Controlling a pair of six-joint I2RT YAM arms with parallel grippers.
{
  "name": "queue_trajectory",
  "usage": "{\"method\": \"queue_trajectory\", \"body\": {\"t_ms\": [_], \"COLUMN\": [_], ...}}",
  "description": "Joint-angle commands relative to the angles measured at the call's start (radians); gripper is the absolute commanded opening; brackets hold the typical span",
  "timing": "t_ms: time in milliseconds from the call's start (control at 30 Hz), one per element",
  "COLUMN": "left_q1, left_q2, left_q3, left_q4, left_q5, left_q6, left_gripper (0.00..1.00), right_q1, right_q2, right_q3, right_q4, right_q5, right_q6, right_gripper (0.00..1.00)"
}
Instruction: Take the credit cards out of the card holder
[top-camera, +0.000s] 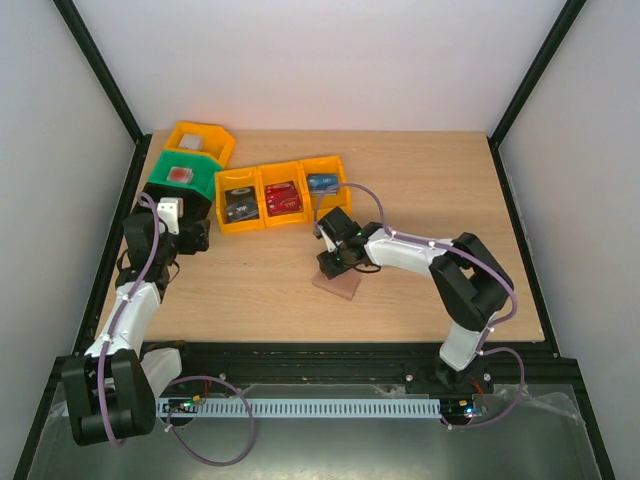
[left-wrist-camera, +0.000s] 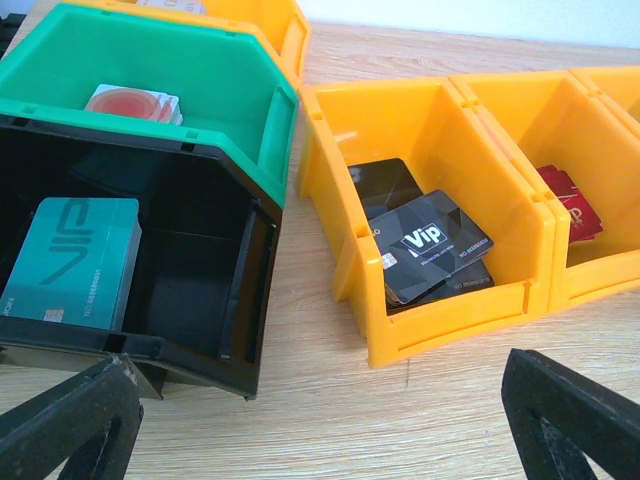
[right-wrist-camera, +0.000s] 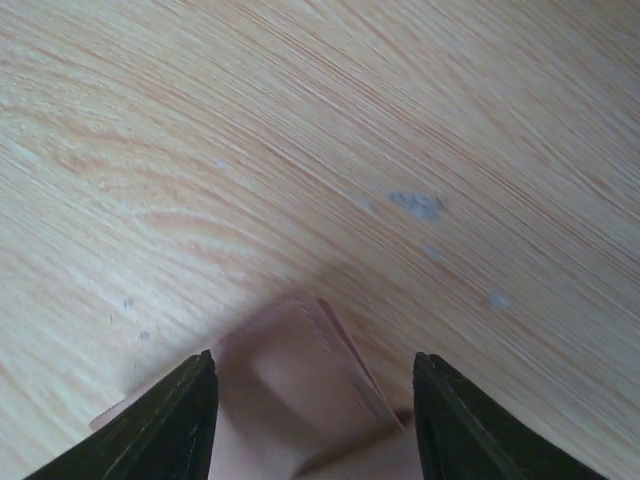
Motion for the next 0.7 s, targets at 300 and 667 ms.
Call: {"method": "queue_trajectory", "body": {"t_ms": [300, 667], "left_q1": [-0.010, -0.016], "left_q2": [0.004, -0.010], "left_q3": [0.005, 0.006], "left_q4": [-0.007, -0.014], "left_q5": [0.033, 0.041], "left_q6": [0.028, 0.033], "left_gripper": [0.99, 0.99], "right_q1": [-0.104, -0.070], "right_q2": [-0.219, -0.056], "right_q3": [-0.180, -0.217], "right_q4": [-0.113, -0.023], "right_q5": [-0.067, -0.181], "right_q6": [0.043, 0.101], "right_gripper": [0.84, 0.51]}}
